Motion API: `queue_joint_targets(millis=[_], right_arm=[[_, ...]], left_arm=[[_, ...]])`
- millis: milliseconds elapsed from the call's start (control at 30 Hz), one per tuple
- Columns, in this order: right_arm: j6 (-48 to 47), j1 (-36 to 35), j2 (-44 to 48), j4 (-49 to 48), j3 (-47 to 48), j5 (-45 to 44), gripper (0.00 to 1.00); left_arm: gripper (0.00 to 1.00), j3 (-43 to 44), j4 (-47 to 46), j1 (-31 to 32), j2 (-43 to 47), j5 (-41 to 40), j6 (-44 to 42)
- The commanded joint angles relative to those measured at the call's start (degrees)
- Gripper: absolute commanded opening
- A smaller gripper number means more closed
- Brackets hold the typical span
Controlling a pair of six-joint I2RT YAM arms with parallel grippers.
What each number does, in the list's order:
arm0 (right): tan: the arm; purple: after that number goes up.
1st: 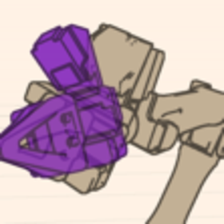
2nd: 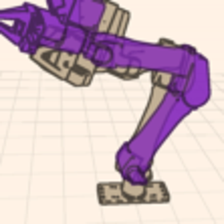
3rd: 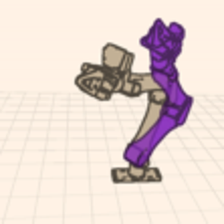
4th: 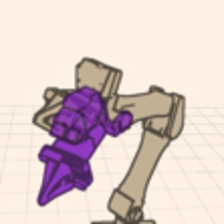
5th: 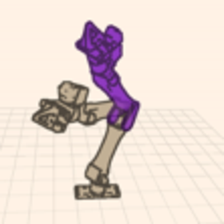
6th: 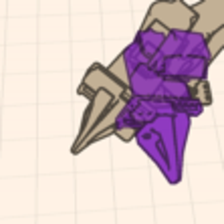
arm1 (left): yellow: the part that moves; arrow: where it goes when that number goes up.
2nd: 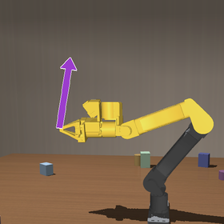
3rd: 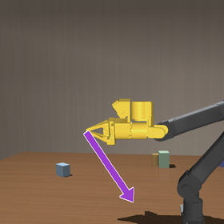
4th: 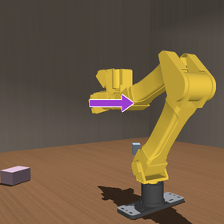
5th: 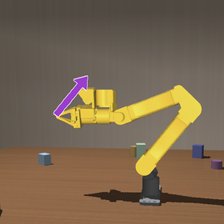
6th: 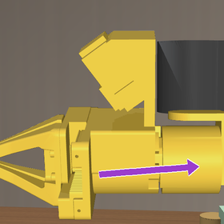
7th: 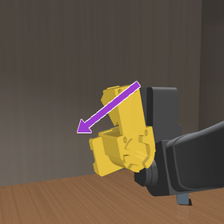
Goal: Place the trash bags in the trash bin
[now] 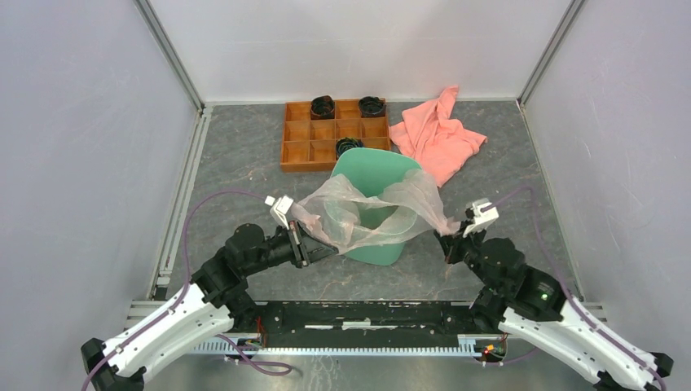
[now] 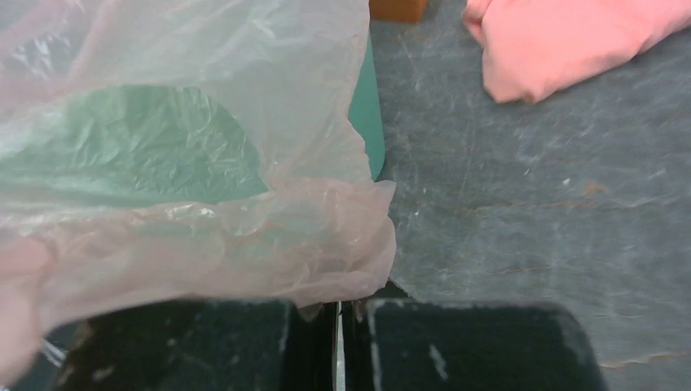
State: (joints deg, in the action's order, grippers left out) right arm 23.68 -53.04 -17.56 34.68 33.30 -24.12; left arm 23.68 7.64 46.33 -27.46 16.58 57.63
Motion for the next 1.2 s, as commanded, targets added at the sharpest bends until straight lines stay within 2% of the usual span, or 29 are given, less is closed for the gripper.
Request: queue_joint_targets(millis=[0, 67, 133, 167, 200, 333, 467, 567, 667, 733, 800, 933, 1000, 1167], right_arm=[[5.87, 0.11, 3.28, -14.06, -12.08, -1.54, 0.0], [6.21, 0.13, 3.28, -16.72, -13.9, -3.33, 0.0], [5.75, 0.15, 2.18, -16.48, -13.37, -3.91, 0.01], [4.87, 0.12, 1.34, -15.54, -12.26, -3.1, 0.06], [3.86, 0.11, 0.33, -13.5, -10.17, -1.81, 0.14], [1.41, 0.13, -2.1, -1.02, -0.04, 4.08, 0.55], [-1.1, 0.13, -2.56, 7.96, 8.35, 11.01, 0.85], [-7.42, 0.18, -2.15, 6.19, 10.55, 22.57, 0.97], [-11.99, 0.13, -2.54, 4.71, 13.66, 27.63, 0.98], [-14.2, 0.15, -3.6, 6.36, 17.34, 23.69, 0.98], [-16.36, 0.17, -5.06, 8.23, 21.65, 15.2, 0.98], [-20.51, 0.11, -8.18, 5.81, 25.43, 5.14, 0.98], [-20.97, 0.09, -10.47, 3.6, 26.23, 3.92, 0.98], [-21.73, 0.15, -16.19, -1.49, 26.75, 7.75, 0.98]], left_arm=[[0.18, -0.9, 5.21, 0.11, -0.96, -7.08, -1.13], [0.24, -0.94, 7.82, 0.1, -0.47, -10.18, -1.78], [0.36, -1.26, 8.32, 0.08, 0.8, -11.66, -1.77], [0.43, -1.2, 8.47, 0.08, 1.79, -11.83, -1.67], [0.49, -0.81, 8.76, 0.08, 2.59, -11.8, -1.64], [0.78, 3.14, 14.49, 0.08, 7.17, -12.3, -3.09], [0.98, 8.53, 20.82, 0.12, 11.57, -12.38, -5.93], [1.0, 12.61, 22.12, 0.08, 12.04, -10.96, -8.26], [1.0, 18.21, 24.73, 0.08, 9.57, -12.27, -10.52], [1.0, 22.26, 29.97, 0.09, 6.92, -17.24, -10.65], [1.0, 25.79, 34.28, 0.08, 3.95, -22.45, -10.9], [0.98, 29.6, 35.84, 0.08, -2.48, -28.44, -15.08], [0.98, 31.0, 35.86, 0.08, -6.33, -30.29, -17.16], [0.92, 34.59, 34.95, 0.08, -14.15, -32.81, -20.0]])
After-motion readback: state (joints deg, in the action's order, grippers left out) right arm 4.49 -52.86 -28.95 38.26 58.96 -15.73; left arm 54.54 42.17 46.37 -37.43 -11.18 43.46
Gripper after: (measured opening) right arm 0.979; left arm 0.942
